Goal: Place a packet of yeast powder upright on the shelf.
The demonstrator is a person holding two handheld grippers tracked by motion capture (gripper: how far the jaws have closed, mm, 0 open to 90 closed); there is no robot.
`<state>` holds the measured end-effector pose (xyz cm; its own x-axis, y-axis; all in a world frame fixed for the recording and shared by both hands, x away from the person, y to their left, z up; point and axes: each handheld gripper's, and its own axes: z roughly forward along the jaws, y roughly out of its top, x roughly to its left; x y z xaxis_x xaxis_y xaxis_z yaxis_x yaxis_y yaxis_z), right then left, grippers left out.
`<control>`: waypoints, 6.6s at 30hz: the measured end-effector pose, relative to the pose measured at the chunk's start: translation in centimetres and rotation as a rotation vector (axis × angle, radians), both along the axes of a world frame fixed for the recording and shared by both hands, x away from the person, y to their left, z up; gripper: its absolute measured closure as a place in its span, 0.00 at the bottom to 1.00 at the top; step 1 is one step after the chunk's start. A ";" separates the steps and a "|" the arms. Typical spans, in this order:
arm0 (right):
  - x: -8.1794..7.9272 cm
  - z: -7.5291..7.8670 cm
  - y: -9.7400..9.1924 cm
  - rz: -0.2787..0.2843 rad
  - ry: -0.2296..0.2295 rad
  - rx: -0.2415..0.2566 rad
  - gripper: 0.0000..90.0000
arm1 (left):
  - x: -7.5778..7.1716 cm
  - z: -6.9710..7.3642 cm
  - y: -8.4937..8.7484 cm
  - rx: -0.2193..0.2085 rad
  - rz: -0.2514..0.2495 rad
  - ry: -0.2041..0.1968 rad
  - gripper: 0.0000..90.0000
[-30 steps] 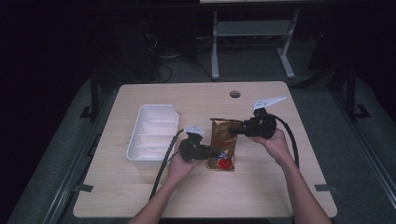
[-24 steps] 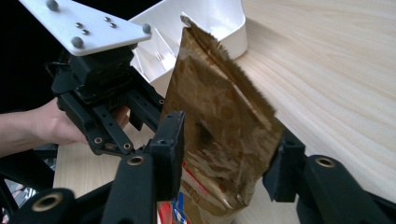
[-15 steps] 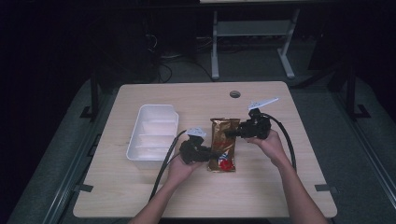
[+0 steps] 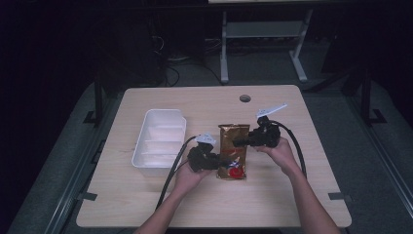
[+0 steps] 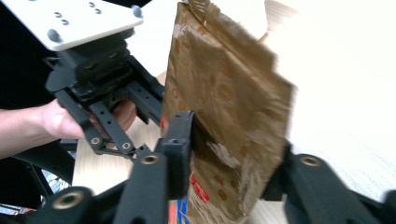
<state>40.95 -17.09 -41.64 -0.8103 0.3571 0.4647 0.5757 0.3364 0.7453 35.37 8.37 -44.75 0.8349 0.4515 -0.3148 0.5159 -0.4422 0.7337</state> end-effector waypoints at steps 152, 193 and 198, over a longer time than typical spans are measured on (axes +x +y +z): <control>2.1 12.9 16.6 0.122 -0.290 0.003 0.93 | -10.3 0.6 5.5 0.081 -0.161 -0.292 0.32; 4.5 8.9 23.5 0.166 -0.232 0.001 0.93 | -9.9 0.6 6.1 0.062 -0.150 -0.274 0.32; 4.6 7.9 23.8 0.165 -0.213 -0.005 0.93 | -9.9 0.6 6.2 0.060 -0.145 -0.274 0.32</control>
